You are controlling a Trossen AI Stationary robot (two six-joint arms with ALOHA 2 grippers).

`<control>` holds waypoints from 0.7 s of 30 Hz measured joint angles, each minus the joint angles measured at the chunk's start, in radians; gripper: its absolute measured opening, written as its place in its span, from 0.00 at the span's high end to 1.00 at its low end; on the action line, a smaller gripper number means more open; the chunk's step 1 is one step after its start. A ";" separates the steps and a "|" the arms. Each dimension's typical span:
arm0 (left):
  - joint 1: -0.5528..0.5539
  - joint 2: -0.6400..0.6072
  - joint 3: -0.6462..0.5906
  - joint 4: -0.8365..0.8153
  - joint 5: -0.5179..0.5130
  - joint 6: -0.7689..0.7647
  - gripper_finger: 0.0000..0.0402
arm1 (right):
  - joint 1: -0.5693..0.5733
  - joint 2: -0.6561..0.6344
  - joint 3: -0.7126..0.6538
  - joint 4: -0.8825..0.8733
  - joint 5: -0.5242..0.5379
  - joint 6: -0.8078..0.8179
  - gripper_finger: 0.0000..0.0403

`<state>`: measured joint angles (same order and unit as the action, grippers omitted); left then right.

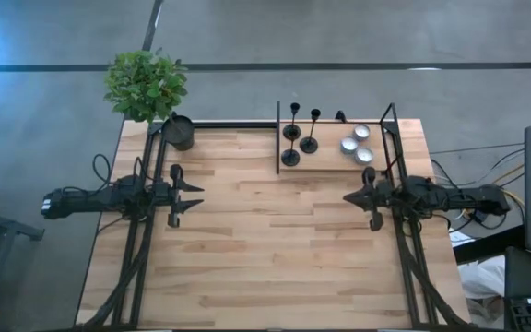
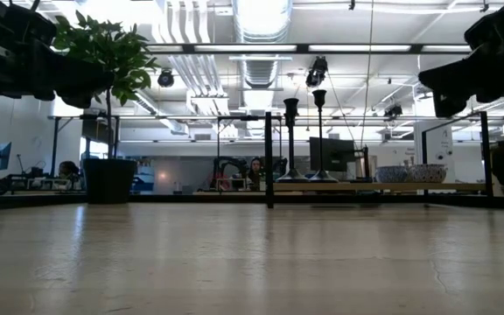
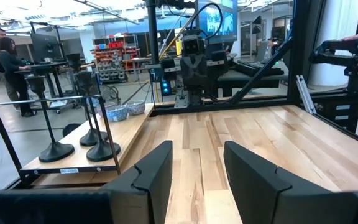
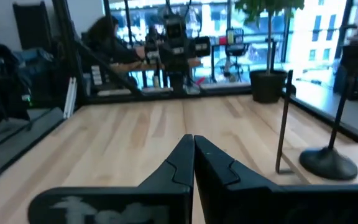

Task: Pick & Place candle stick holders
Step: Return to Home Position

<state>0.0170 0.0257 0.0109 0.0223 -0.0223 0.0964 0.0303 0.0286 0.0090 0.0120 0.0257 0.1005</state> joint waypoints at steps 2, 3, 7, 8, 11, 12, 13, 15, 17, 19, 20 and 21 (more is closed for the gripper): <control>0.000 0.000 0.000 0.000 0.000 0.000 0.62 | 0.000 -0.029 0.000 0.002 0.000 0.000 0.98; 0.000 0.000 0.000 0.000 0.000 0.000 0.62 | 0.000 -0.029 0.000 0.007 0.000 0.001 0.98; 0.000 0.002 0.000 0.000 -0.002 0.000 0.62 | 0.000 -0.029 0.000 0.003 0.000 -0.002 0.98; 0.000 0.002 0.000 0.000 -0.002 0.000 0.62 | 0.000 -0.029 0.000 0.003 0.000 -0.003 0.98; 0.000 0.003 0.000 0.000 -0.002 0.000 0.62 | 0.000 -0.029 0.000 0.001 0.000 -0.003 0.98; 0.000 0.003 0.000 0.000 -0.002 0.000 0.62 | 0.000 -0.029 0.000 0.001 0.000 -0.003 0.98; 0.000 0.003 0.000 0.000 -0.002 0.000 0.62 | 0.000 -0.029 0.000 0.002 0.000 -0.003 0.98; 0.000 0.003 0.000 0.000 -0.002 0.000 0.62 | 0.000 -0.029 0.000 0.002 0.000 -0.003 0.98; 0.000 0.003 0.000 0.000 -0.002 0.000 0.62 | 0.000 -0.029 0.000 0.001 0.000 -0.003 0.98; 0.000 0.003 0.000 0.000 -0.002 0.000 0.62 | 0.000 -0.028 0.000 0.002 0.000 -0.003 0.98; 0.000 0.003 0.000 0.000 -0.002 0.000 0.62 | 0.000 -0.026 0.000 0.002 0.000 -0.003 0.98; 0.000 0.003 0.000 0.000 -0.002 0.000 0.62 | 0.000 -0.025 0.000 0.001 0.000 -0.003 0.98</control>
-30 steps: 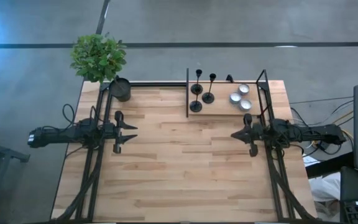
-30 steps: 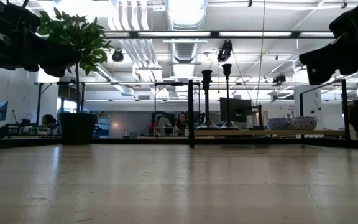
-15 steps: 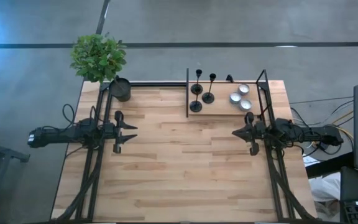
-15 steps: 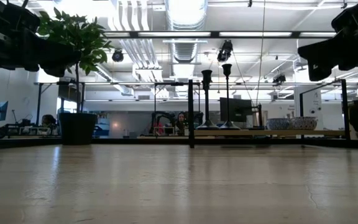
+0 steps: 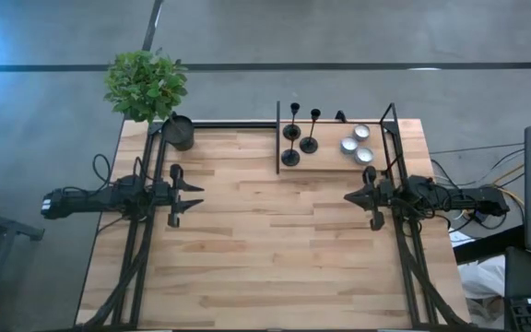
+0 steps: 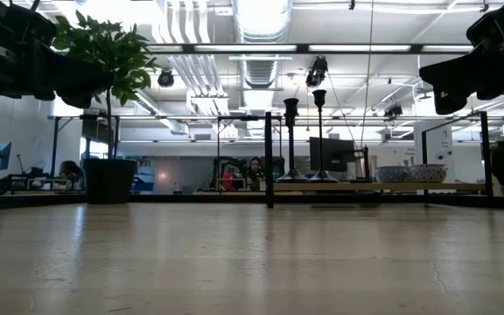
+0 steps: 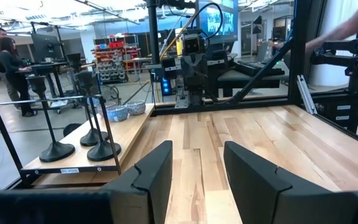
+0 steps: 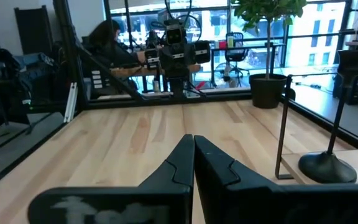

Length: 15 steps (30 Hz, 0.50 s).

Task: Pick & Place candle stick holders
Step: Return to Home Position

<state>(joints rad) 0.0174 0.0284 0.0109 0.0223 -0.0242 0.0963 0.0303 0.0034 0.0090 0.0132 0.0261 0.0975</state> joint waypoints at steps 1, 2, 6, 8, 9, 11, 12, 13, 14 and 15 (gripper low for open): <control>0.000 0.000 0.000 0.000 0.000 0.000 0.62 | 0.000 0.001 0.000 0.000 0.000 0.000 0.98; 0.000 0.000 0.000 0.000 0.000 0.000 0.62 | 0.000 0.005 0.000 0.000 0.000 0.000 0.98; 0.000 0.000 0.000 0.000 0.000 0.000 0.62 | 0.000 0.006 0.000 0.000 0.000 0.000 0.98; 0.000 0.000 0.000 0.000 0.000 0.000 0.62 | 0.000 0.005 0.000 0.000 0.000 0.000 0.98; 0.000 0.000 0.000 0.000 0.000 0.000 0.62 | 0.000 0.006 0.000 0.000 0.000 0.000 0.98; 0.000 0.000 0.000 0.000 0.000 0.000 0.62 | 0.000 0.006 0.000 0.000 0.000 0.000 0.98; 0.000 0.000 0.000 0.000 0.000 0.000 0.62 | 0.000 0.006 0.000 0.000 0.000 0.000 0.98; 0.000 0.000 0.000 0.000 0.000 0.000 0.62 | 0.000 0.005 0.000 0.000 0.000 0.000 0.98; 0.000 0.000 0.000 0.000 0.000 0.000 0.62 | 0.000 0.005 0.000 0.000 0.000 0.000 0.98; 0.000 0.000 0.000 0.000 0.000 0.000 0.62 | 0.000 0.006 0.000 0.000 0.000 0.000 0.98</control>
